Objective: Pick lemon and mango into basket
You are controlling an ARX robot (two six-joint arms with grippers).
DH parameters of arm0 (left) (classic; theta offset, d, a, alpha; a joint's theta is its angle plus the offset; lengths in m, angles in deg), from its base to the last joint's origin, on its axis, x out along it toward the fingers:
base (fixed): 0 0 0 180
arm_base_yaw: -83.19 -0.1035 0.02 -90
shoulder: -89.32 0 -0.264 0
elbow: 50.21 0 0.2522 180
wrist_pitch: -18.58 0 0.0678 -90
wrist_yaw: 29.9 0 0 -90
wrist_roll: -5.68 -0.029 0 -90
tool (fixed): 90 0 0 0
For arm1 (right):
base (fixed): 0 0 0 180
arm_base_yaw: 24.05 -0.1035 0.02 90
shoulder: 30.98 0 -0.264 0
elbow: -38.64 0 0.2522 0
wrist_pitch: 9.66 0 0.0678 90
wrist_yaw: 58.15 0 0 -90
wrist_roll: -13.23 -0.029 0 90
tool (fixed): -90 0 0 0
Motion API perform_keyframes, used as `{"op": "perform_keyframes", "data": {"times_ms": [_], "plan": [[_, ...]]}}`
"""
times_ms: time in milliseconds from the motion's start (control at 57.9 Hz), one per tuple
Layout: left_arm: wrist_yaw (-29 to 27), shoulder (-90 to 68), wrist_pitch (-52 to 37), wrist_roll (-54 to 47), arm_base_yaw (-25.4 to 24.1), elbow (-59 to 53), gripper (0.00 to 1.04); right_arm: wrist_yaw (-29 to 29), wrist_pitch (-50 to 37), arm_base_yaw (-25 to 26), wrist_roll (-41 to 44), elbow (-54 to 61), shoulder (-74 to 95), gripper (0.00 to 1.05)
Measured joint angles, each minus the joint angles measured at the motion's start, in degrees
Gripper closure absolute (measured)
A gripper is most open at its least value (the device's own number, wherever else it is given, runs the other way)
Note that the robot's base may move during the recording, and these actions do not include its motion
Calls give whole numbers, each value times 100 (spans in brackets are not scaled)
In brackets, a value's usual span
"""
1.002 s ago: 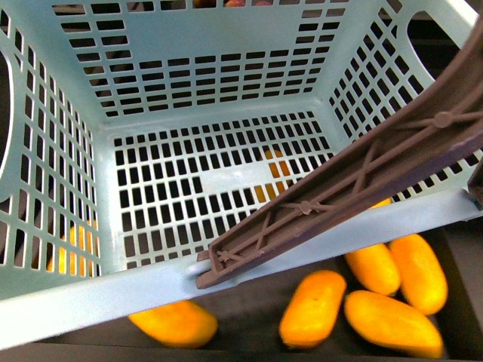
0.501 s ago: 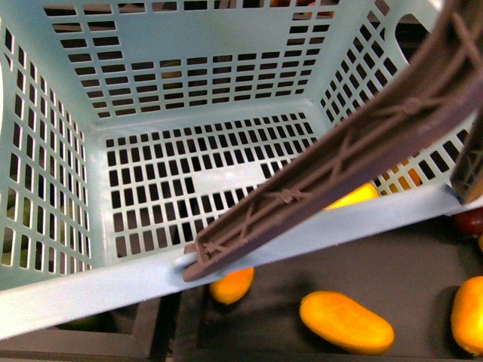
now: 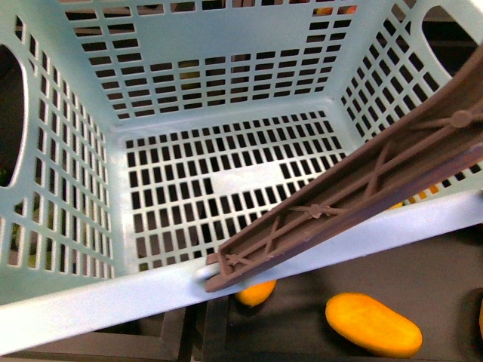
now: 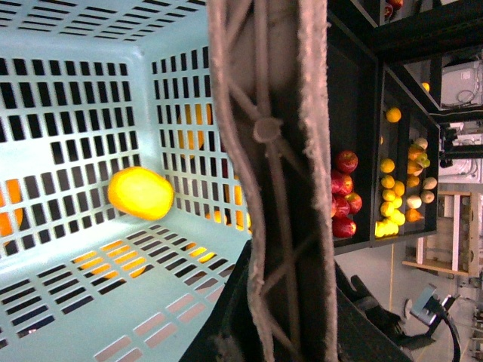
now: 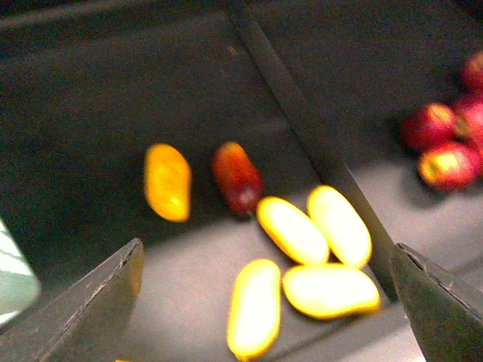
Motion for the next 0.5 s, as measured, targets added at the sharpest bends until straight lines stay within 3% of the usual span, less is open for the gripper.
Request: {"op": "perform_keyframes", "data": {"times_ms": [156,277,501], "plan": [[-83,0,0,-7,-4,0,98,1196,-1106,1423,1069,-315,1541,9],[-131,0,0,-22,-20,0,98,1714,-1886,2190,2184,-636,2997,9],[-33,0,0,-13,-4,0,98,2028,-2190,2544,4054,-1270,5217,9]]}}
